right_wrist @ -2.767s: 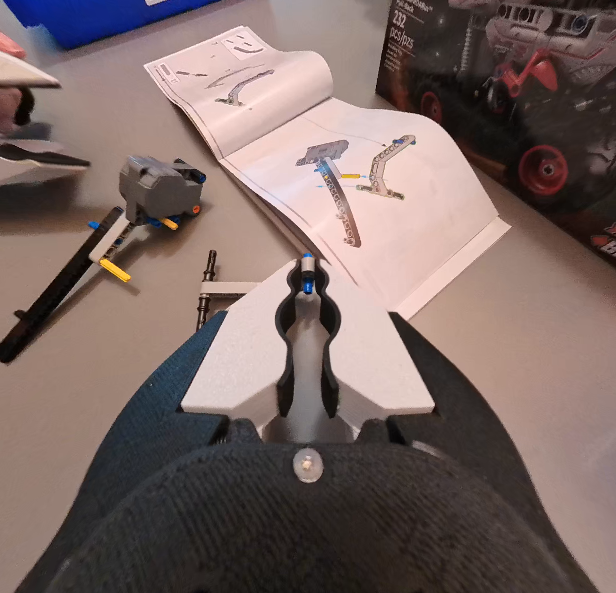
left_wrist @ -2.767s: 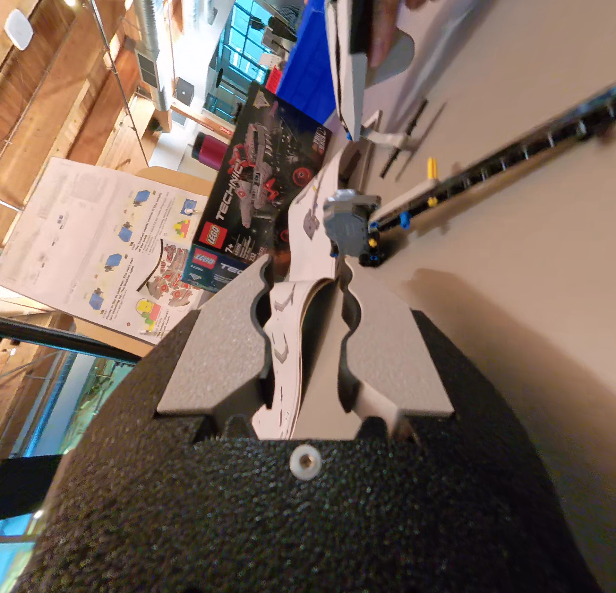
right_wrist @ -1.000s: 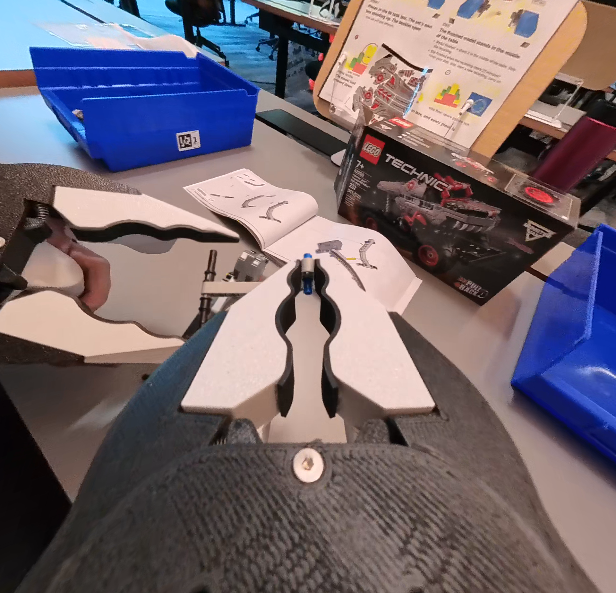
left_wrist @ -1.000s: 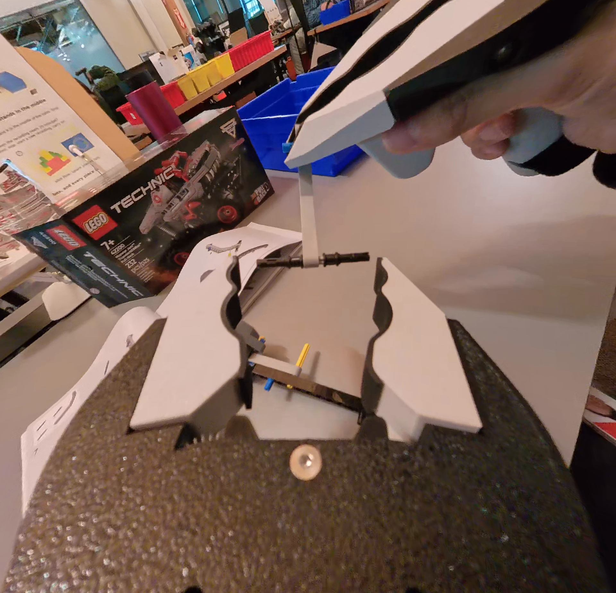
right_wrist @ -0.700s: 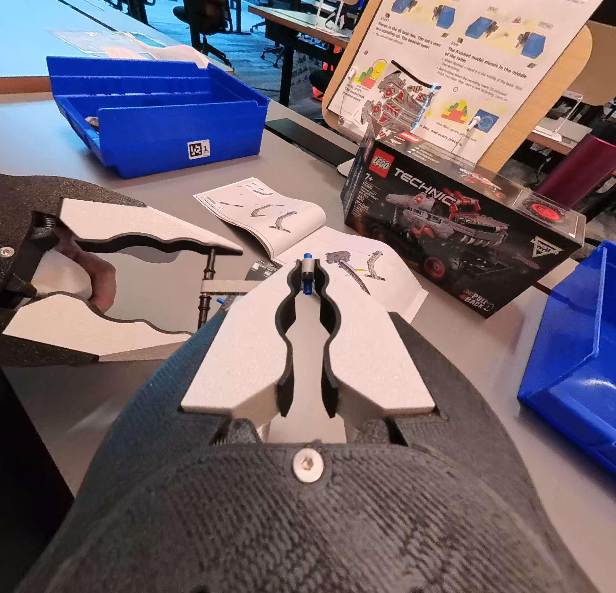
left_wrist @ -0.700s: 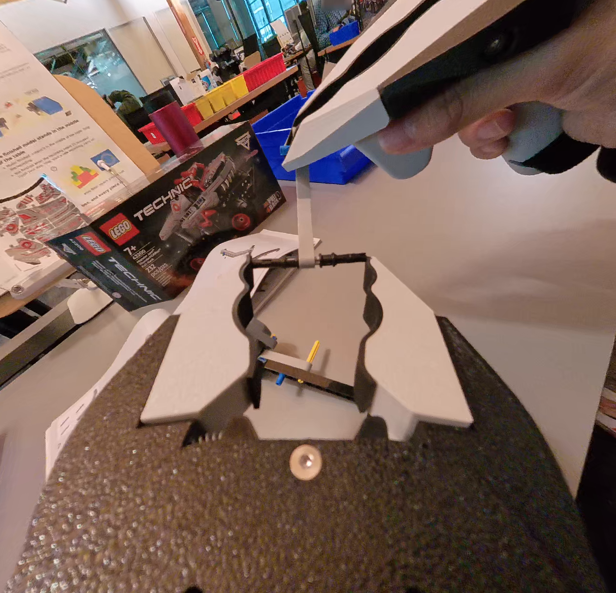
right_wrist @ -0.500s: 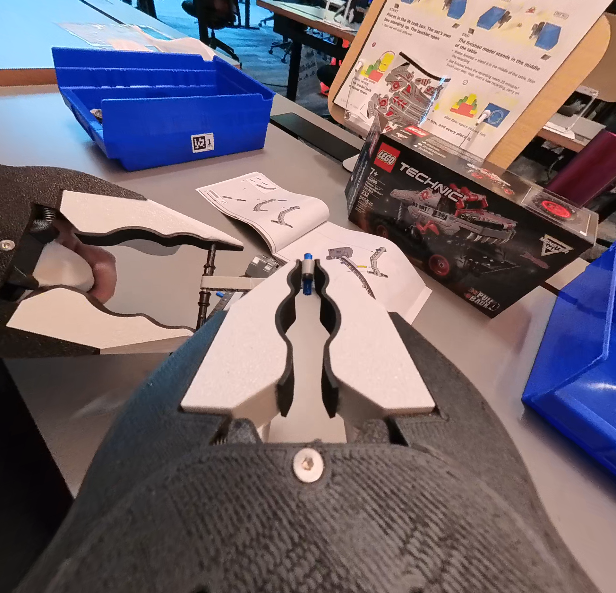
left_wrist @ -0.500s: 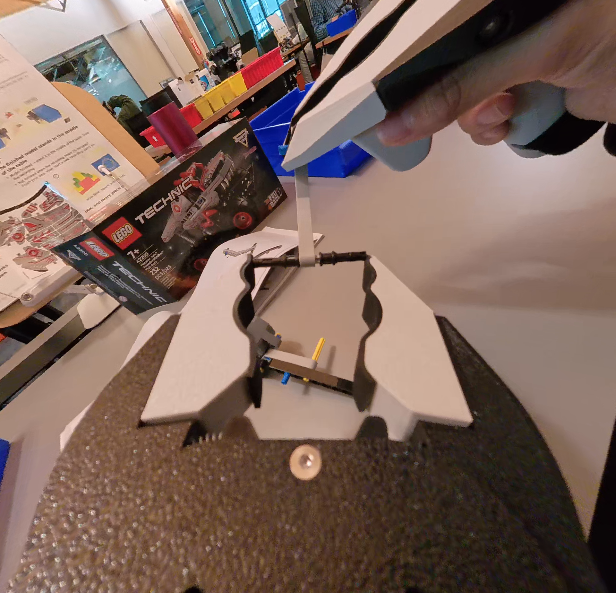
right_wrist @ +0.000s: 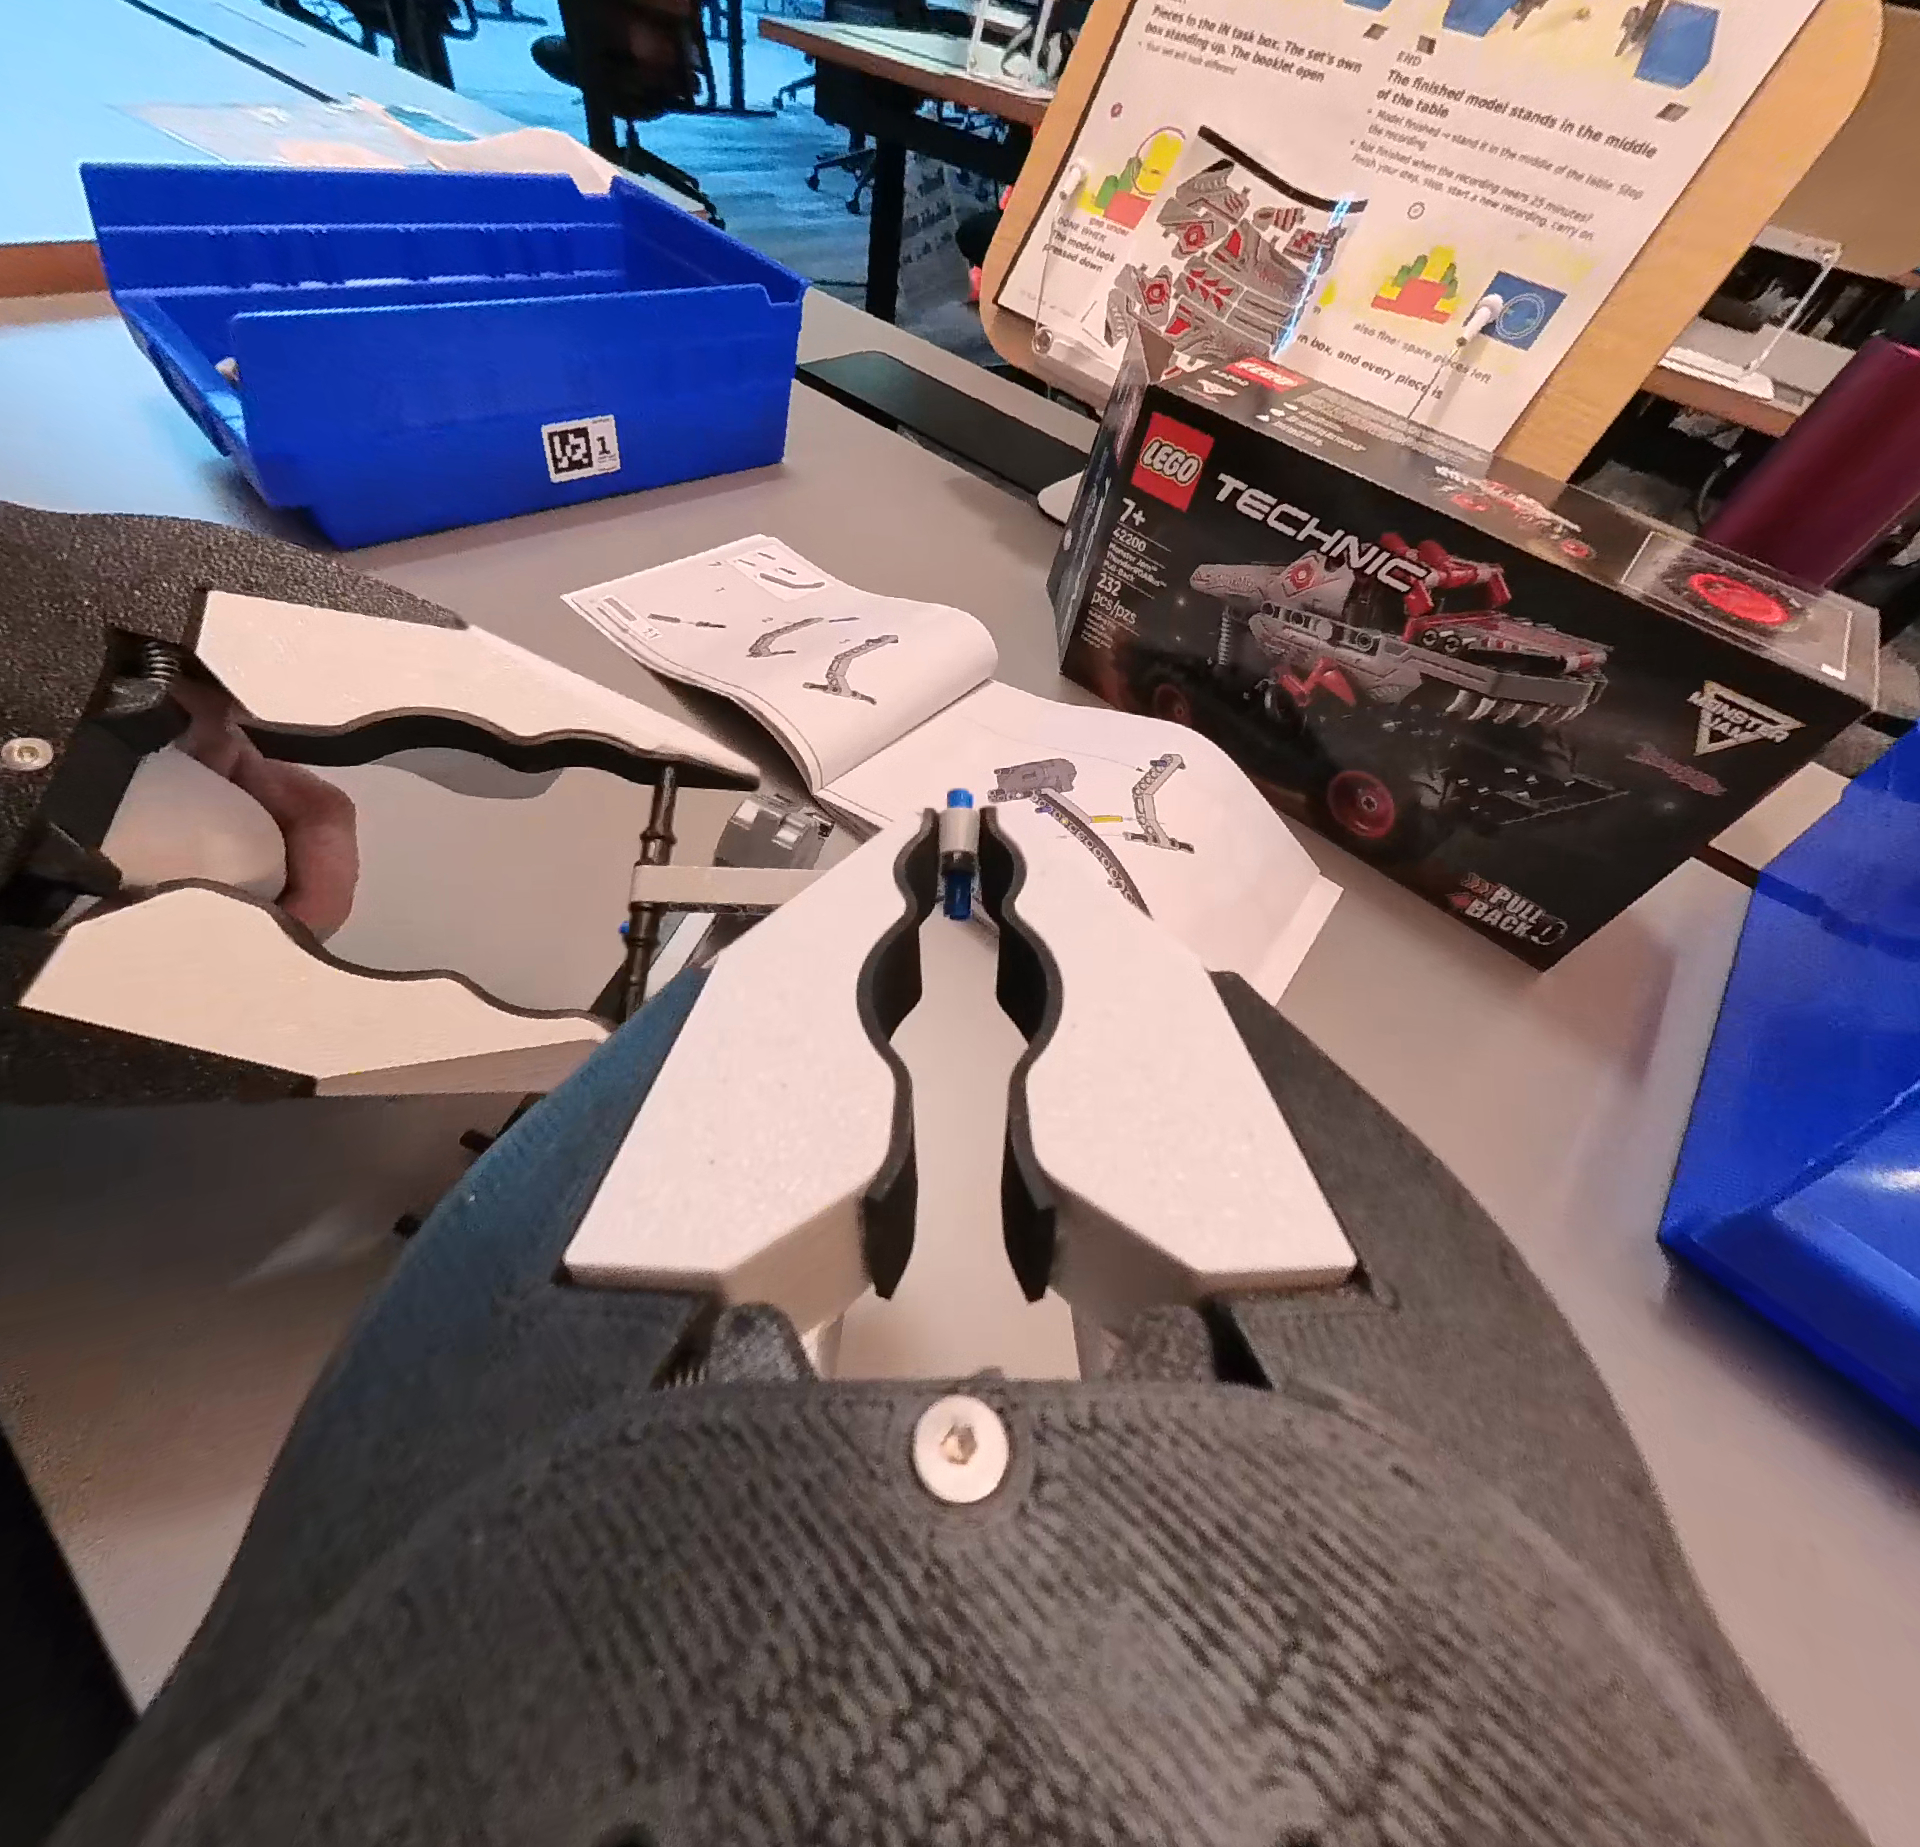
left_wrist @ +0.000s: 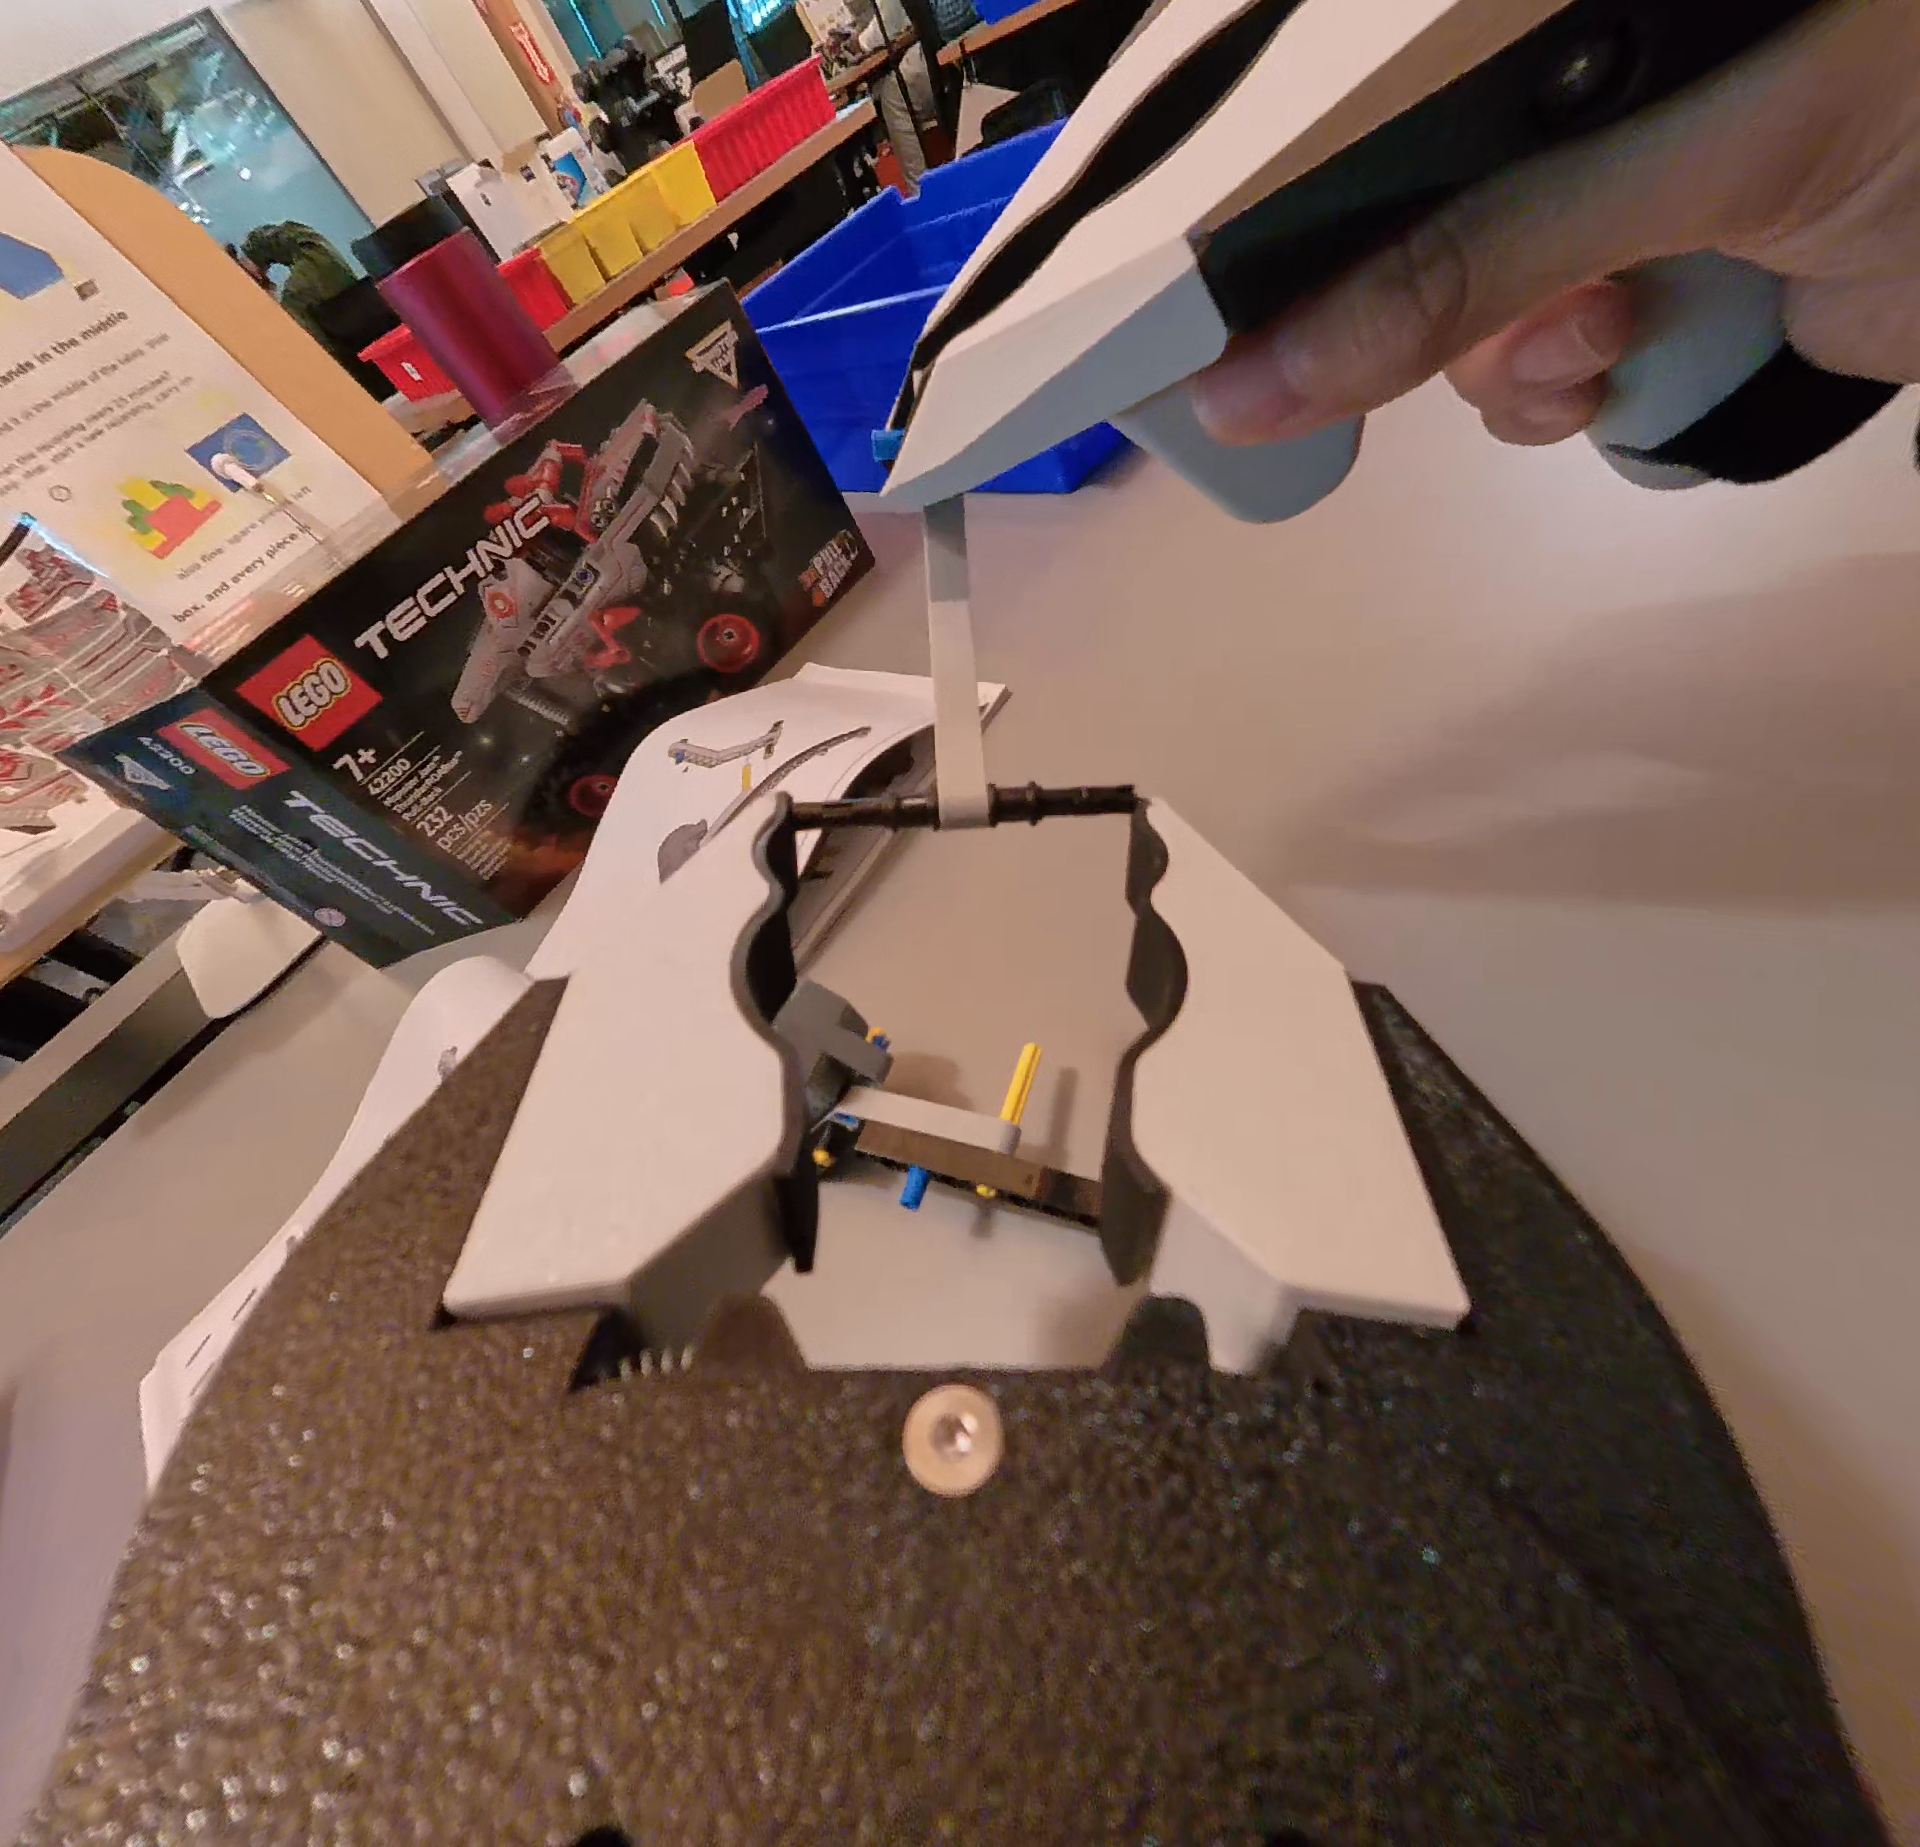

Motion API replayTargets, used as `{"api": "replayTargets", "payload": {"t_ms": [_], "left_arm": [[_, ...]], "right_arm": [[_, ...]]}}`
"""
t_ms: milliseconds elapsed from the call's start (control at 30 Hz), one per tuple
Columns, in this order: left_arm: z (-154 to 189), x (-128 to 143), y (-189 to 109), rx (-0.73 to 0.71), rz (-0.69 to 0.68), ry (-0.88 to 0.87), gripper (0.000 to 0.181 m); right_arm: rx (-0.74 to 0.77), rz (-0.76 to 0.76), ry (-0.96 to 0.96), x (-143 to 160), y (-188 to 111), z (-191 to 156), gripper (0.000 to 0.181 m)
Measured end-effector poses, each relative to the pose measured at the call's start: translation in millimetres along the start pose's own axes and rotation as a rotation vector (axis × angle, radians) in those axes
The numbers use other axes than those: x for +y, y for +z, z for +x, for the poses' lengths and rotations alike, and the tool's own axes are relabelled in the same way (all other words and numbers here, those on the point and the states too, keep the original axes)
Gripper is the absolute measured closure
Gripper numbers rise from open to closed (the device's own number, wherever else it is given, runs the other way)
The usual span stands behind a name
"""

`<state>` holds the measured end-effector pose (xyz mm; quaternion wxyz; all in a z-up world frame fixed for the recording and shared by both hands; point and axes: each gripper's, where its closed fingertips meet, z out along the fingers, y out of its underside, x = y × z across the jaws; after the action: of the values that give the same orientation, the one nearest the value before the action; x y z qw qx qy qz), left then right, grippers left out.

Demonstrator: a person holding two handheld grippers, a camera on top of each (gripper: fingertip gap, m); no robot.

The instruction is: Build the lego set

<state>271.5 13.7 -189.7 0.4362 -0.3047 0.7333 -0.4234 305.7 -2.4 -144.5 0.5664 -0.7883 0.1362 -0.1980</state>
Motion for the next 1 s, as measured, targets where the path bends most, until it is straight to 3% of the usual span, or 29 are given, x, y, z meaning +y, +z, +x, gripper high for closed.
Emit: {"api": "replayTargets", "payload": {"t_ms": [167,267,367,467,633,767,867,1000], "left_arm": [[-3.0,7.1,4.3,0.008,-0.022,0.012,0.120],[-10.5,1.0,0.9,0.014,0.032,-0.078,0.121],[-20.9,-6.4,-5.9,0.057,0.115,-0.227,0.120],[-17.9,-15.1,-10.4,0.178,0.205,-0.376,0.121],[-4.3,-28.1,-17.4,0.362,0.328,-0.585,0.120],[-0.3,-30.6,-19.9,0.390,0.347,-0.624,0.120],[1.3,-30.2,-21.0,0.406,0.343,-0.634,0.120],[0.3,-14.4,-16.4,0.326,0.254,-0.480,0.113]], "right_arm": [[-0.017,-0.008,-0.004,4.8,3.7,1.2,0.176],[-0.061,0.067,0.075,0.4,-1.4,7.2,0.159],[-0.205,0.139,0.275,2.5,-8.5,13.3,0.142],[-0.400,0.241,0.508,-0.6,-7.5,3.5,0.148],[-0.655,0.298,0.628,-9.3,-2.1,-33.5,0.150],[-0.717,0.322,0.631,-14.3,-4.3,-42.7,0.169],[-0.728,0.318,0.613,-13.8,-6.3,-43.9,0.171],[-0.710,0.277,0.567,-10.0,-9.9,-40.8,0.176]]}}
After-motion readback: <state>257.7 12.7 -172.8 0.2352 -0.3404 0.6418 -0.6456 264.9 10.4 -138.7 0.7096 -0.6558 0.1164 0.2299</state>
